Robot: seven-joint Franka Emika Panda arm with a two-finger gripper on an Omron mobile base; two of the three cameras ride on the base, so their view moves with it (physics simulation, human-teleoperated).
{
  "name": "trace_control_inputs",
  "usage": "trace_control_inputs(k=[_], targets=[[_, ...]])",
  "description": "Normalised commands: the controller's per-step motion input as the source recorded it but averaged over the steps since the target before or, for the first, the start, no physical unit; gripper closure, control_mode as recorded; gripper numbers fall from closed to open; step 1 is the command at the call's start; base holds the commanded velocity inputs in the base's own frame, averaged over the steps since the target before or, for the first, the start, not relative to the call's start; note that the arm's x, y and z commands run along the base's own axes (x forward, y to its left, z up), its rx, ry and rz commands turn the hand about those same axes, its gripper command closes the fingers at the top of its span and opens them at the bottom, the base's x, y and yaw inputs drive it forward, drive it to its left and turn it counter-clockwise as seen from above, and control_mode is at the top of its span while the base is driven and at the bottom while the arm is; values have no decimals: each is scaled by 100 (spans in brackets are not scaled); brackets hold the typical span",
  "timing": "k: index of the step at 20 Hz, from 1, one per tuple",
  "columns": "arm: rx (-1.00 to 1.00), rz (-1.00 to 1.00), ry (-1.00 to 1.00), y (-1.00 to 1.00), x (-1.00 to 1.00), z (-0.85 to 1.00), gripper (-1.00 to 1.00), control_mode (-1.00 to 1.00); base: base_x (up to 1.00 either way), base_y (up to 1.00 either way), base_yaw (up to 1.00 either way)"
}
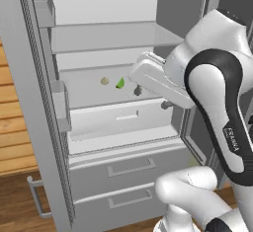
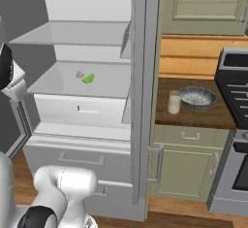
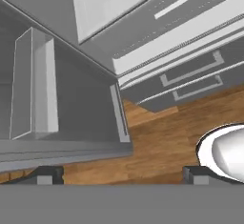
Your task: Grab a lemon wedge from the fridge and one ice cube from the ice bowl, and put them in the glass of lemonade.
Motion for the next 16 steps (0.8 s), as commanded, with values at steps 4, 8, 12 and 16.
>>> trace_control_inputs(k=[4, 8, 12, 16], targets=[[-54, 0, -12, -82, -10, 0, -100, -100, 0, 0, 0], [-31, 2, -23, -81, 0, -15, -100, -100, 0, 0, 0], [0, 24, -21, -27, 64, -60, -100, -100, 0, 0, 0], [0, 23, -28, -25, 79, -72, -100, -100, 0, 0, 0]])
